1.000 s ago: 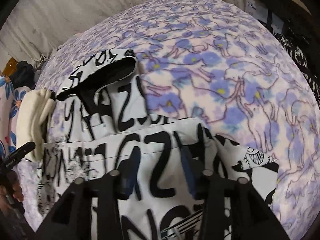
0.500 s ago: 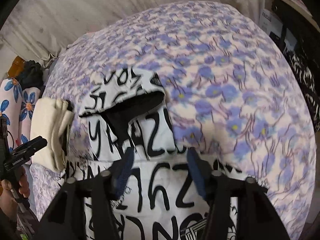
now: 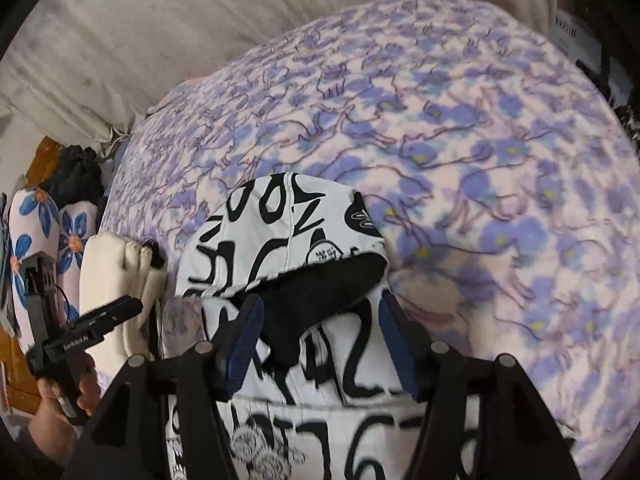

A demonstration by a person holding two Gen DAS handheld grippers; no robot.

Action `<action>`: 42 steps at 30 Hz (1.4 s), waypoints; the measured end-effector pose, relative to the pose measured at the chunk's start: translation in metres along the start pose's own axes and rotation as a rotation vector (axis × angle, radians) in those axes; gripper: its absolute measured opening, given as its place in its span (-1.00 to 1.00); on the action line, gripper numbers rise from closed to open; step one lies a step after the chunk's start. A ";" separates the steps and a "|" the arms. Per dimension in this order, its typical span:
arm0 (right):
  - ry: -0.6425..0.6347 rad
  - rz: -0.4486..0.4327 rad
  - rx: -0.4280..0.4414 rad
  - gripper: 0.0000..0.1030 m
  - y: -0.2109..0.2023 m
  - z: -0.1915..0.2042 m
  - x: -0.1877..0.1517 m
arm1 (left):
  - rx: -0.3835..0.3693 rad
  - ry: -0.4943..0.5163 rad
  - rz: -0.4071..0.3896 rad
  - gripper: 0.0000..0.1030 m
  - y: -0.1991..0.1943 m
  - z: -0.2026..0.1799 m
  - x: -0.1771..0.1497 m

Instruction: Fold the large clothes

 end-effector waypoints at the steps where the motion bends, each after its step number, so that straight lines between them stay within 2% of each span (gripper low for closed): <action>1: 0.010 0.004 0.006 0.16 0.009 -0.003 0.004 | 0.004 -0.014 -0.003 0.44 0.006 0.004 0.002; 6: 0.045 0.038 0.000 0.16 0.056 -0.020 0.020 | -0.011 -0.090 0.016 0.43 0.054 0.017 0.008; 10: 0.063 0.031 -0.010 0.16 0.081 -0.032 0.031 | -0.031 -0.105 0.023 0.43 0.083 0.017 0.011; 16: 0.051 0.112 -0.016 0.16 0.120 -0.047 0.040 | -0.060 -0.126 0.032 0.43 0.113 0.021 0.016; 18: 0.048 0.112 -0.008 0.16 0.126 -0.048 0.042 | -0.057 -0.108 0.020 0.42 0.117 0.019 0.016; 19: 0.044 0.109 0.006 0.16 0.129 -0.046 0.042 | -0.053 -0.095 0.010 0.30 0.117 0.018 0.016; 20: 0.040 0.102 0.014 0.20 0.131 -0.045 0.042 | -0.050 -0.081 0.003 -0.11 0.117 0.017 0.017; 21: 0.033 0.098 0.023 0.20 0.131 -0.042 0.041 | -0.068 -0.057 -0.002 -0.43 0.117 0.010 0.017; 22: 0.014 0.095 0.028 0.16 0.131 -0.039 0.040 | -0.094 -0.048 0.004 -0.84 0.117 0.005 0.017; 24: -0.048 0.093 0.026 -0.42 0.129 -0.028 0.038 | -0.044 -0.013 -0.029 -0.89 0.112 -0.004 0.018; 25: -0.075 0.093 0.024 -0.82 0.127 -0.023 0.037 | -0.010 0.018 -0.054 -0.93 0.107 -0.009 0.018; 28: -0.170 0.000 -0.003 -0.88 0.099 -0.007 0.033 | 0.030 0.067 -0.147 -0.96 0.082 -0.022 0.016; 31: -0.262 -0.155 0.014 -0.89 0.050 0.010 0.019 | -0.005 0.094 -0.215 -0.97 0.050 -0.029 0.007; 34: -0.338 -0.268 0.010 -0.89 0.009 0.018 -0.007 | -0.027 0.129 -0.288 -0.97 0.015 -0.032 -0.010; 37: -0.431 -0.368 -0.011 -0.89 -0.028 0.025 -0.049 | -0.054 0.172 -0.351 -0.96 -0.018 -0.035 -0.047; 40: -0.531 -0.451 -0.071 -0.88 -0.055 0.027 -0.100 | -0.044 0.233 -0.369 -0.96 -0.034 -0.038 -0.094; 42: -0.562 -0.471 -0.155 -0.84 -0.062 0.017 -0.138 | -0.035 0.260 -0.364 -0.96 -0.037 -0.035 -0.127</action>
Point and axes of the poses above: each gripper's, at about its wrist camera, not at the fingertips, and y roughly the way its jaws point, z to its left, x to its top, the point moved 9 cm from there along y, roughly the way its jaws point, and after that the axes turned 5 degrees about z, right-handed, at the moved point
